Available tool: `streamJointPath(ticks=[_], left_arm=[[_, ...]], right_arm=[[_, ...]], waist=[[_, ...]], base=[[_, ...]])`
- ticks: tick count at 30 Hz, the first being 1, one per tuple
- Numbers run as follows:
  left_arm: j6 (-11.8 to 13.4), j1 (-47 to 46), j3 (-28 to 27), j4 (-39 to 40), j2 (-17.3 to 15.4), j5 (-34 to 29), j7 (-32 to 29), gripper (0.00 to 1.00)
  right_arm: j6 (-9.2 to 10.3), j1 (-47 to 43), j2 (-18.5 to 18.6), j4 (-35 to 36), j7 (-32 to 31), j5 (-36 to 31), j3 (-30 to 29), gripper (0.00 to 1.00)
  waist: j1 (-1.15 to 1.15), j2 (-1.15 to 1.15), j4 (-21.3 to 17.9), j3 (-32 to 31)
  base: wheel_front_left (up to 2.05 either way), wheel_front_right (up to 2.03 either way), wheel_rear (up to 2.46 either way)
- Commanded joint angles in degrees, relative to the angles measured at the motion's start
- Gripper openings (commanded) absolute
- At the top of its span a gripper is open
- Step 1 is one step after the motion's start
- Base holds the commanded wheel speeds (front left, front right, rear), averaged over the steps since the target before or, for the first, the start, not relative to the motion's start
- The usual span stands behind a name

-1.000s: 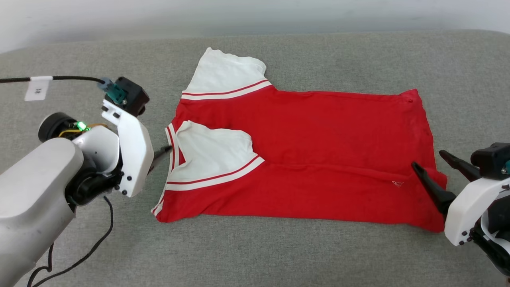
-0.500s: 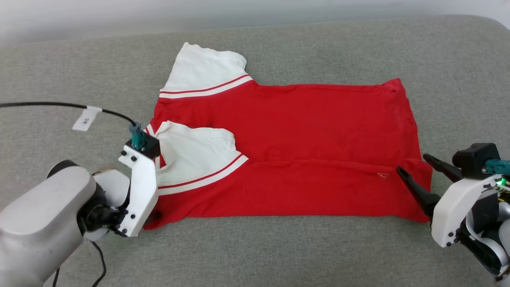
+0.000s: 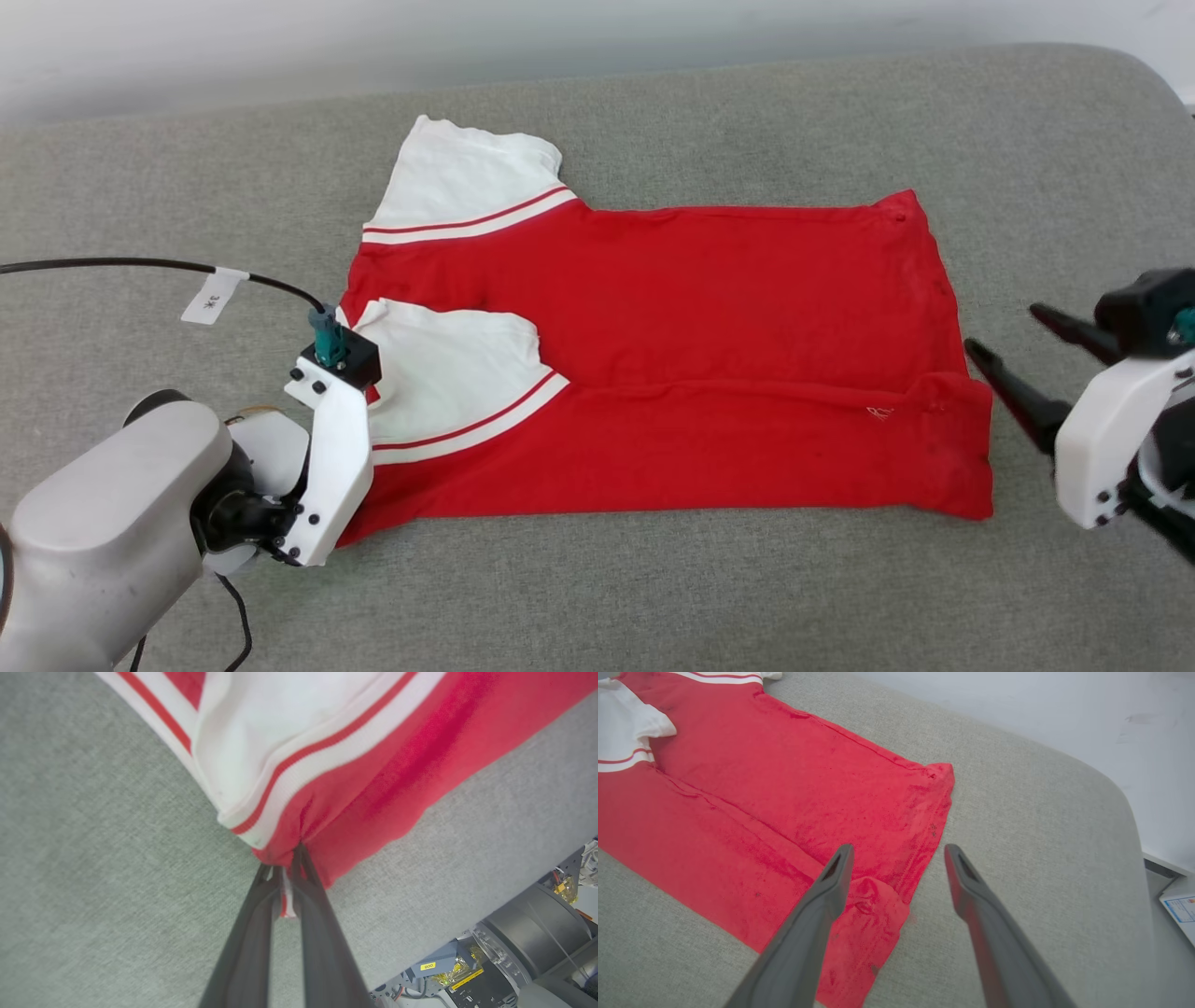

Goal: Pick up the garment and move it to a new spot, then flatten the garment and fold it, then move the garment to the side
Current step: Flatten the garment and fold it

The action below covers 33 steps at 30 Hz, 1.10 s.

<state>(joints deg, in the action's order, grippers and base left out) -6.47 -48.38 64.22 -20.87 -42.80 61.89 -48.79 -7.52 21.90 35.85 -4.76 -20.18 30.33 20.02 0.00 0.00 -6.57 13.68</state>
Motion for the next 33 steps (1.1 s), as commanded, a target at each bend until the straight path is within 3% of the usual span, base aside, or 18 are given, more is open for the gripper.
streamJointPath(ticks=[1,10,14,20,29,33], left_arm=[[-0.1,1.2,0.5,0.0,0.1,0.0,0.2,0.00],[-0.8,-2.1,0.9,5.6,-2.2,-1.4,2.3,0.00],[-0.9,-3.1,1.2,7.5,-2.5,-1.7,3.2,0.00],[-1.0,-4.8,2.4,9.7,-1.9,-2.7,3.7,0.00],[-0.9,-6.5,3.7,10.9,-2.7,-2.7,4.4,0.00],[-1.0,-5.7,4.2,10.4,-3.1,-2.2,5.2,0.00]], right_arm=[[0.06,1.2,0.7,0.6,-0.5,0.5,0.2,1.00],[0.07,5.2,12.8,6.5,-20.5,8.1,4.1,1.00],[0.07,5.2,14.5,5.5,-29.8,13.2,6.0,1.00],[0.07,3.2,10.5,0.2,-34.8,16.6,6.1,1.00],[0.04,1.0,-0.7,-11.6,-30.7,16.2,8.3,1.00],[-0.05,1.2,-2.4,-13.0,-28.8,17.3,11.8,1.00]], waist=[[0.00,0.00,0.2,-0.4],[0.00,0.00,1.9,-0.8],[0.00,0.00,2.7,0.1],[0.00,0.00,4.0,2.2],[0.00,0.00,5.0,4.5],[0.00,0.00,4.8,4.3]], base=[[0.00,0.00,0.00],[0.00,0.00,0.00],[0.00,0.00,0.00],[0.00,0.00,0.00],[0.00,0.00,0.00],[0.00,0.00,0.00]])
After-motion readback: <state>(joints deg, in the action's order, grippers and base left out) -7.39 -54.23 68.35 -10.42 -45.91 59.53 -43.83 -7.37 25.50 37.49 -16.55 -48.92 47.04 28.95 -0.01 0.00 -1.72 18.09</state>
